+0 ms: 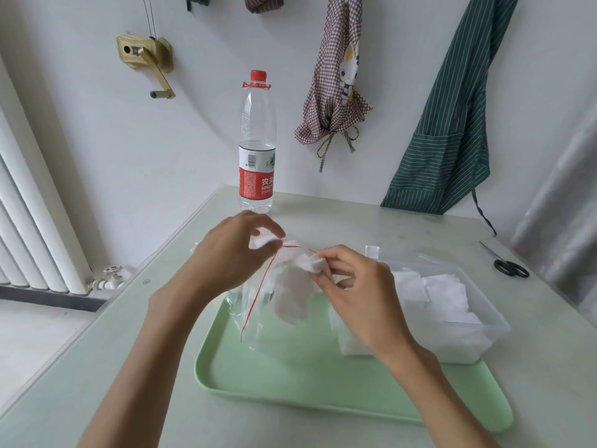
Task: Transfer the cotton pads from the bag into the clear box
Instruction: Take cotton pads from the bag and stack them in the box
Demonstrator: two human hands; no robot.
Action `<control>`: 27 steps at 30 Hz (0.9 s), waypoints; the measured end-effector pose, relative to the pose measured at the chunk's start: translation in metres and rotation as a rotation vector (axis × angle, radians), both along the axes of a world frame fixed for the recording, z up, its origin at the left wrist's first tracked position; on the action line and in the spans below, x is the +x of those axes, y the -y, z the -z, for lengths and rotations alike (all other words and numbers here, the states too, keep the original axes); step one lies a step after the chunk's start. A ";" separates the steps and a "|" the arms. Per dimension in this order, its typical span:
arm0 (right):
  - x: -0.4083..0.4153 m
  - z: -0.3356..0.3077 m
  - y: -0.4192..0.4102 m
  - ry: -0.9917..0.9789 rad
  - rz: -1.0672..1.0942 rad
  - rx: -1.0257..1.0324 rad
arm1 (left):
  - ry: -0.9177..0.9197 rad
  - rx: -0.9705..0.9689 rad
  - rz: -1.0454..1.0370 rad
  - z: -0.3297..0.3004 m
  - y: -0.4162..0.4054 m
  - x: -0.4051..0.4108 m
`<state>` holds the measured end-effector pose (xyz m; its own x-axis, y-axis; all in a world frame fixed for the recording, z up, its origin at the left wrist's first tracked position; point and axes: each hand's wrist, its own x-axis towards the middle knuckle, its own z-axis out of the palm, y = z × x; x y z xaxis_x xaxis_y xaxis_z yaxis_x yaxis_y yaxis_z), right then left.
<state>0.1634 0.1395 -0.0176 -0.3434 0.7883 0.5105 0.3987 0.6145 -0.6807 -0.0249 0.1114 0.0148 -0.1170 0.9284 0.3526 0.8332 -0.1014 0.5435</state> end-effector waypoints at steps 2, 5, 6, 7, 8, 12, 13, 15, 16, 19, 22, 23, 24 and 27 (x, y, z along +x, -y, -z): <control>0.007 -0.010 -0.002 -0.144 -0.044 -0.154 | 0.235 0.036 0.009 -0.007 0.000 0.011; 0.016 -0.019 -0.005 -0.323 -0.088 -0.377 | 0.597 -0.005 0.041 -0.013 -0.001 0.022; 0.020 -0.021 -0.006 -0.376 -0.087 -0.455 | 0.691 -0.067 0.057 -0.015 -0.002 0.026; 0.023 -0.023 -0.007 -0.423 -0.078 -0.517 | 0.749 -0.139 0.085 -0.016 -0.002 0.028; 0.025 -0.024 -0.008 -0.465 -0.058 -0.552 | 0.763 -0.200 0.112 -0.016 -0.002 0.032; 0.026 -0.026 -0.009 -0.540 0.066 -0.486 | 0.577 -0.202 0.118 -0.012 0.001 0.045; 0.025 -0.025 -0.009 -0.547 0.087 -0.450 | 0.568 -0.190 0.123 -0.012 0.002 0.051; 0.025 -0.023 -0.010 -0.526 0.120 -0.392 | 0.556 -0.184 0.117 -0.010 0.004 0.063; 0.025 -0.024 -0.009 -0.518 0.125 -0.395 | 0.534 -0.184 0.096 -0.009 0.004 0.067; 0.026 -0.028 -0.009 -0.578 0.043 -0.534 | 0.573 -0.175 0.055 -0.007 0.001 0.070; 0.031 -0.029 -0.014 -0.660 -0.053 -0.686 | 0.859 -0.183 0.178 -0.010 0.002 0.067; 0.033 -0.029 -0.015 -0.669 -0.057 -0.699 | 0.924 -0.197 0.200 -0.011 0.002 0.066; 0.034 -0.029 -0.016 -0.663 -0.041 -0.698 | 0.971 -0.213 0.218 -0.011 0.001 0.066; 0.032 -0.026 -0.015 -0.608 0.075 -0.531 | 1.071 -0.236 0.245 -0.009 0.000 0.066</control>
<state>0.1959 0.1549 0.0088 -0.0627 0.9880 0.1415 -0.1075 0.1343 -0.9851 0.0411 0.1115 0.0236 -0.0596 0.9982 -0.0083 -0.1037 0.0021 0.9946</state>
